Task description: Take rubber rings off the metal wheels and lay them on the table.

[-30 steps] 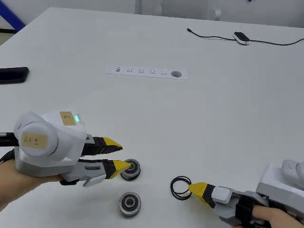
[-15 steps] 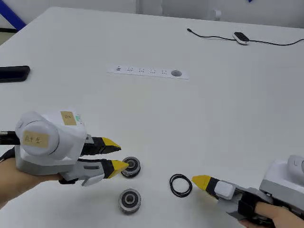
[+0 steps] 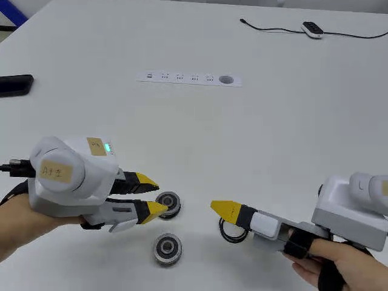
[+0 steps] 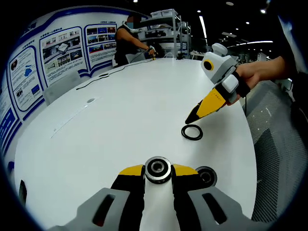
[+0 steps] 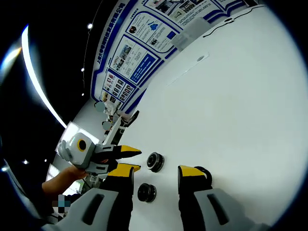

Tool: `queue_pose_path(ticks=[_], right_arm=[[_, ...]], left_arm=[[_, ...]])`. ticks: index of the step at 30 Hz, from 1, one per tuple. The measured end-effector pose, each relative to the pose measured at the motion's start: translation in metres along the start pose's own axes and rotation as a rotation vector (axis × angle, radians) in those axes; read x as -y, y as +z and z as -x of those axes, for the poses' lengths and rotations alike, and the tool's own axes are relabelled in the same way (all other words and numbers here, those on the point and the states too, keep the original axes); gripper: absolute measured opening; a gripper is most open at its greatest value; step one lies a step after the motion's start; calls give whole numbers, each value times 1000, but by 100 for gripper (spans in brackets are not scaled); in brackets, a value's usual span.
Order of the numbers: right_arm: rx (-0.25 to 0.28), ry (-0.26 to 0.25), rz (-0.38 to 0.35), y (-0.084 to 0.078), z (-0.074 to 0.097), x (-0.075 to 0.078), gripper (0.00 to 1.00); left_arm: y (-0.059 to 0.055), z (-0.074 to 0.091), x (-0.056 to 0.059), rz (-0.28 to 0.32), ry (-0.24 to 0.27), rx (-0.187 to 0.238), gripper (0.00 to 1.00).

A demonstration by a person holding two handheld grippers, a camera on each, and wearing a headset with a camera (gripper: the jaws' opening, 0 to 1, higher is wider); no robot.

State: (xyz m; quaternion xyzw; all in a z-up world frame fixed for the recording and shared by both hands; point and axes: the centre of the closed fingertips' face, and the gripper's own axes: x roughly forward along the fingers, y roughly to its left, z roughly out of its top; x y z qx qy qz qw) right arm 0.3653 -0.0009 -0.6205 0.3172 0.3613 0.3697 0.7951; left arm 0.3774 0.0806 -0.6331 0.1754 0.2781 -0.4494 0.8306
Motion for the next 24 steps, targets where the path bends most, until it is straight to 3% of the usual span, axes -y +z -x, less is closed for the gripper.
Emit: queue_pose_path(ticks=[24], right_arm=[[-59, 76, -13, -12, -26, -14, 38]], left_arm=[[-7, -18, 0, -7, -44, -42, 17]])
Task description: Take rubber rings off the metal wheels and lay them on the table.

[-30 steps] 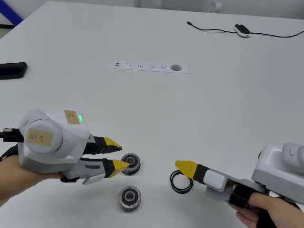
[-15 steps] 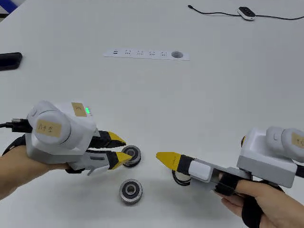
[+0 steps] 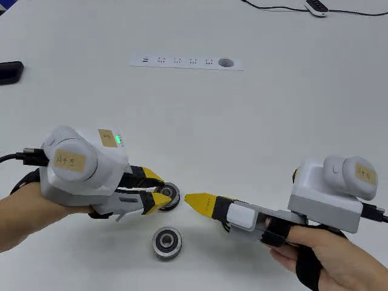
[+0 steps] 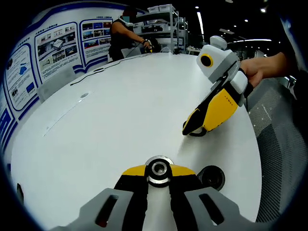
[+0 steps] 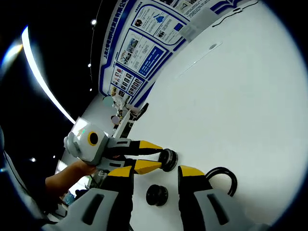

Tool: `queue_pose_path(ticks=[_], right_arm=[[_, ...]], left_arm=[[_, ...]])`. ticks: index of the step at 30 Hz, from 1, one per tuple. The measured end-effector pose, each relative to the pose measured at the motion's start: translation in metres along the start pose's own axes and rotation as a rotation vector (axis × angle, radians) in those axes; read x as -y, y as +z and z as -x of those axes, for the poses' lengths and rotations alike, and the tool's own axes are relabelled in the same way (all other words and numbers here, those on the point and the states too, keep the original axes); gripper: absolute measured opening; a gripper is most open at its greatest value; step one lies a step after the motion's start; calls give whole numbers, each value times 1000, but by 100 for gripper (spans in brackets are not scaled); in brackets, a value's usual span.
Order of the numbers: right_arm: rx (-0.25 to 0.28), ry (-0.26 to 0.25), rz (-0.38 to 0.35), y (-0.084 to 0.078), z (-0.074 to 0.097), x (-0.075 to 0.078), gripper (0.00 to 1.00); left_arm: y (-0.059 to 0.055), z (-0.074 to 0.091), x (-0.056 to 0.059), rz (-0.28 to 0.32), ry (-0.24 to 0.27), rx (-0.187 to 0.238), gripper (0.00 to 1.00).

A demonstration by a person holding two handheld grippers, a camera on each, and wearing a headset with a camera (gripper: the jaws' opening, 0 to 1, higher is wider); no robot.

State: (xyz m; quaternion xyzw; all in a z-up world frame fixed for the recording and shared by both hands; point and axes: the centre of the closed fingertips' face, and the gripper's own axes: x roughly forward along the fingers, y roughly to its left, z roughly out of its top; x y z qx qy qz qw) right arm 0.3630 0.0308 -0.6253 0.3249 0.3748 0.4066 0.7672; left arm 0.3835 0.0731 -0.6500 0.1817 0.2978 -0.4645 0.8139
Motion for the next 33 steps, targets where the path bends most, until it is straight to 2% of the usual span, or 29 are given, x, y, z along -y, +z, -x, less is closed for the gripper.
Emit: queue_pose_path(ticks=[8, 16, 20, 24, 26, 33], right_arm=[[-1, 9, -15, 1, -5, -1, 37], [1, 25, -27, 2, -12, -5, 37], [1, 30, -31, 2, -16, -6, 37], [-5, 33, -35, 0, -21, -6, 37], [-8, 34, -38, -2, -22, -6, 38], [-18, 33, -71, -5, -33, -4, 44]], left_arm=[[1, 1, 1, -6, -10, 0, 16], [0, 0, 4, -36, -18, -20, 15], [1, 0, 4, -26, -12, -18, 15], [1, -1, 4, -40, -12, -30, 15], [0, -1, 4, -70, -14, -41, 14], [-1, -2, 4, -81, -16, -62, 14]])
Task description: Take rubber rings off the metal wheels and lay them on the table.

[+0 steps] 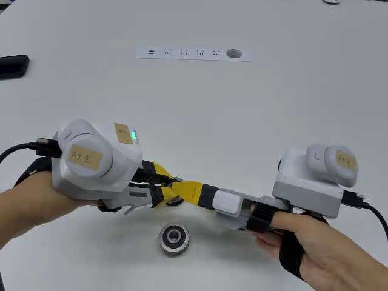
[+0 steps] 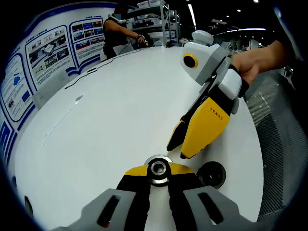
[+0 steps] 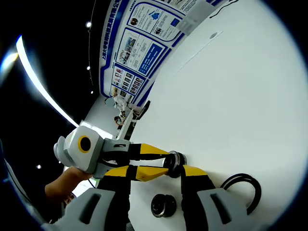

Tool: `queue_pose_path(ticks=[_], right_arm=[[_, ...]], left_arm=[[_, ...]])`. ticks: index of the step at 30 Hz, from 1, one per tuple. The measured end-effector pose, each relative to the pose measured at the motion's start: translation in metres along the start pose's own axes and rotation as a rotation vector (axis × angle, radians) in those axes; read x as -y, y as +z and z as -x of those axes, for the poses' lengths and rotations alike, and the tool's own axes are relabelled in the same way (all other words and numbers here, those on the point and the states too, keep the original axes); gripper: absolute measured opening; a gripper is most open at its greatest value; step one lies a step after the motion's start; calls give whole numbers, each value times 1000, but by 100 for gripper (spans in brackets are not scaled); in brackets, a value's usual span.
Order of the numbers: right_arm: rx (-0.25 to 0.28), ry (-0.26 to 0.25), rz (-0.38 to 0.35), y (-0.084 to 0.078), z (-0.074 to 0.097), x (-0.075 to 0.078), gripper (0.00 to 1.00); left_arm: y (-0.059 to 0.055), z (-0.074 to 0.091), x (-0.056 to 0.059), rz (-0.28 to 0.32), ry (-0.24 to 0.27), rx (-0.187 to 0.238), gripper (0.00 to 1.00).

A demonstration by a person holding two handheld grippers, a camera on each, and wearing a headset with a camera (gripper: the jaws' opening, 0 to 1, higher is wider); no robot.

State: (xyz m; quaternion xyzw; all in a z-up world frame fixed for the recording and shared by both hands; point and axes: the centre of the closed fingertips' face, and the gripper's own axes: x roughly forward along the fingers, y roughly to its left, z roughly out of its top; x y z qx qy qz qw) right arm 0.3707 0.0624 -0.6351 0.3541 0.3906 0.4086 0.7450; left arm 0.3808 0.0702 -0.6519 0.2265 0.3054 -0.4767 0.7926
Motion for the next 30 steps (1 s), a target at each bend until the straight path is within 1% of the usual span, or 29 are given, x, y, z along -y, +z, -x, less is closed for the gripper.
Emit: queue_pose_path(ticks=[2, 6, 8, 11, 12, 16, 20, 23, 25, 30], right_arm=[[1, -5, -7, 0, -4, 1, 46], [0, -14, -22, 0, -10, 3, 47], [-12, -13, -26, -3, -11, 3, 48], [-14, -16, -29, -3, -12, 3, 48], [-9, -19, -25, -2, -12, 3, 48], [-18, -24, -26, -3, -11, 4, 47], [-28, -7, -33, -6, -10, 1, 45], [-21, 3, -35, -5, -10, 1, 45], [-11, 8, -50, -4, -8, 1, 45], [5, -1, -50, -2, -5, 2, 40]], left_arm=[[0, 0, 1, -8, -7, -6, 13], [-1, -1, 1, -15, -17, -3, 13], [-1, -1, 2, -18, -21, -2, 13], [-1, -1, 1, -26, -23, -1, 13], [-1, -1, 1, -26, -24, 0, 13], [-1, -1, 1, -26, -23, 2, 13], [-1, -1, 1, -24, -23, 5, 13], [-1, -1, 1, -21, -21, 5, 13], [-1, -1, 1, -17, -20, 8, 13], [-1, -1, 1, -9, -17, 12, 13]])
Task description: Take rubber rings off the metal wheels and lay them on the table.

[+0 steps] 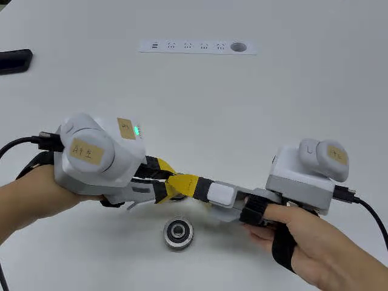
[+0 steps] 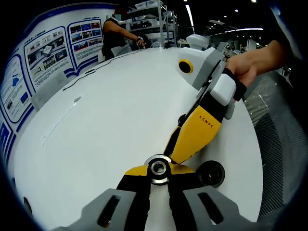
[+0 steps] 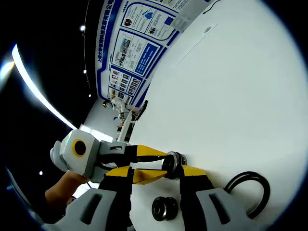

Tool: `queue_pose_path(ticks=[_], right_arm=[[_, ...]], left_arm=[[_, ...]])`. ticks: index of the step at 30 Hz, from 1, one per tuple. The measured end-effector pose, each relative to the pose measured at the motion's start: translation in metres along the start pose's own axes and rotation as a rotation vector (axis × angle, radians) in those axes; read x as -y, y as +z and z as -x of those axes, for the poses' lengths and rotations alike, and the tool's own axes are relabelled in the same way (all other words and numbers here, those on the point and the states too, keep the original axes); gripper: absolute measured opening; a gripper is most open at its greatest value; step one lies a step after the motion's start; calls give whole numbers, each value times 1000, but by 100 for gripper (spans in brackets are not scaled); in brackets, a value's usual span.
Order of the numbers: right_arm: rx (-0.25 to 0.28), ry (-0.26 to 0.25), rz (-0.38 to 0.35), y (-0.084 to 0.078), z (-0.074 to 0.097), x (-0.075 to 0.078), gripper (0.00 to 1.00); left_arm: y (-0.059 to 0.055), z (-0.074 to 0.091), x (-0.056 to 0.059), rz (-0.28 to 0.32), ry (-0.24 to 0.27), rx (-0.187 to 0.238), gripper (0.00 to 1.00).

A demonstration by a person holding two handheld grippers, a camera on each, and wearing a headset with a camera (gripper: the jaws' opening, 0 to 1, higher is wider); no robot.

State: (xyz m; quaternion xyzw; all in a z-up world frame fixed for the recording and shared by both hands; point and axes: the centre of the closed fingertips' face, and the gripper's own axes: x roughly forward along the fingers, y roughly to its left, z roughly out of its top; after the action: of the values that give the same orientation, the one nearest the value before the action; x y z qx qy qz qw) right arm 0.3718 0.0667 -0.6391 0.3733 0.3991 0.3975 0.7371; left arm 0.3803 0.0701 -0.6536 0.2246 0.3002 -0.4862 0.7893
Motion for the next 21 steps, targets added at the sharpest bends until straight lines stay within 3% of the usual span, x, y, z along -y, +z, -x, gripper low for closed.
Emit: queue_pose_path(ticks=[6, 10, 12, 21], right_arm=[[1, -22, 2, 2, -1, 5, 33], [4, -135, -95, 2, -1, 29, 12], [6, -125, -87, 3, -1, 30, 6], [0, -125, -84, 3, 0, 28, 2]], left_arm=[[0, 0, 0, 7, 1, 1, 13], [0, 0, 0, 9, 1, -1, 13], [0, 0, 0, 8, 1, -2, 13], [0, 1, -1, 9, 1, -1, 13]])
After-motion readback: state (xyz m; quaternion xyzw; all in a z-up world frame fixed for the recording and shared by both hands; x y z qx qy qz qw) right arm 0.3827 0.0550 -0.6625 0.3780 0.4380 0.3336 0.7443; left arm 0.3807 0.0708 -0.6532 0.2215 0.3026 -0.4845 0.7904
